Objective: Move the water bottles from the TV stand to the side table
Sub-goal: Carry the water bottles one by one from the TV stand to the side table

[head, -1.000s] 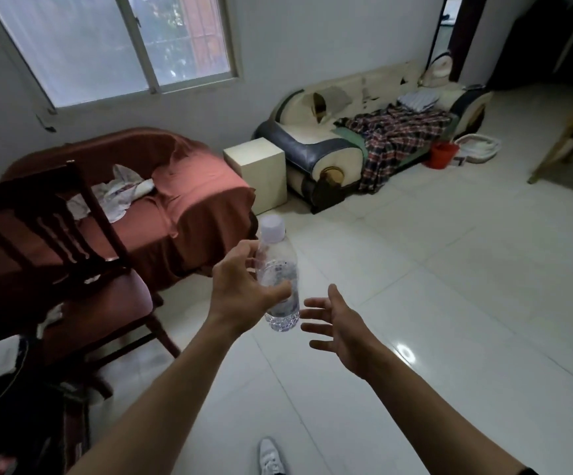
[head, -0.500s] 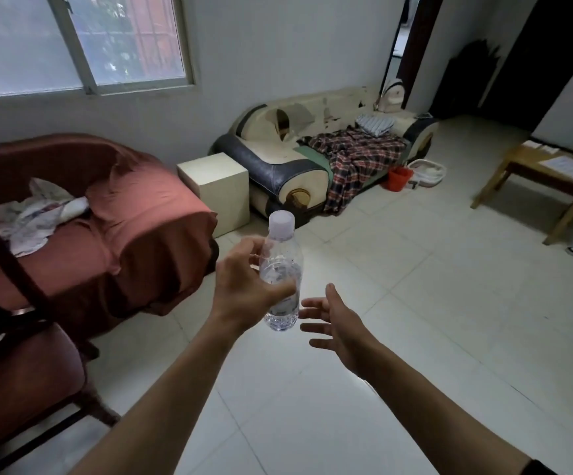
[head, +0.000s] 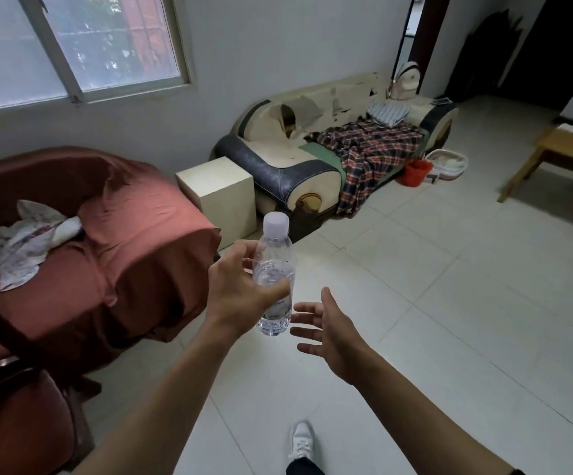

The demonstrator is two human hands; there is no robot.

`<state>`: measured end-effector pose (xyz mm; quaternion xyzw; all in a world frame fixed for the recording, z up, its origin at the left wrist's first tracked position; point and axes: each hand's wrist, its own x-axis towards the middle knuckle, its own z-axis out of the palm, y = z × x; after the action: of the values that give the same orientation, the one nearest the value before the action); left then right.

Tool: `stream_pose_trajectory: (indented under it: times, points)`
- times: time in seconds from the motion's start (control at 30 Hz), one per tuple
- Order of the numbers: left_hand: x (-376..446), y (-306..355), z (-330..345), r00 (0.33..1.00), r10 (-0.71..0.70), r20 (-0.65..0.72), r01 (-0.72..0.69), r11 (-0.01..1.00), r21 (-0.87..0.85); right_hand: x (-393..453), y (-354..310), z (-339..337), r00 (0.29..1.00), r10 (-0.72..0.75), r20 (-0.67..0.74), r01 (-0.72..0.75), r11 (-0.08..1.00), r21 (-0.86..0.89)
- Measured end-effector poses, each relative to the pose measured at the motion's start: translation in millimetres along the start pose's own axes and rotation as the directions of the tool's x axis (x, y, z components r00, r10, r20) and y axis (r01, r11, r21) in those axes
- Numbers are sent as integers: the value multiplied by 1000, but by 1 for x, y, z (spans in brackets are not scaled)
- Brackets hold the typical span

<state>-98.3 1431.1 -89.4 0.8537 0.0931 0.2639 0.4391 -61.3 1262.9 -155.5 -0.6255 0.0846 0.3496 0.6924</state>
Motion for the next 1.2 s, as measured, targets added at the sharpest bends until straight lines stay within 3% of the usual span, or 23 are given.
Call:
stream_pose_trajectory:
  times: [0.27,0.57,0.97,1.2]
  points:
    - [136,-18,39,1000,2,19,-2,999,40,116,-98,-8,998,-6,59,1,997,76]
    - [250,-28,76,1000,6,-5,-6,1000,-18,206,-183,-21,1000,-2,16,2,999,32]
    - [422,-105,101,999,37,40,-32,995,-99,354,-277,17,998,4,-61,-3,1000,17]
    - [513,-166,94,996,49,75,-41,995,-95,448,-320,58,994,94,-49,-88,989,118]
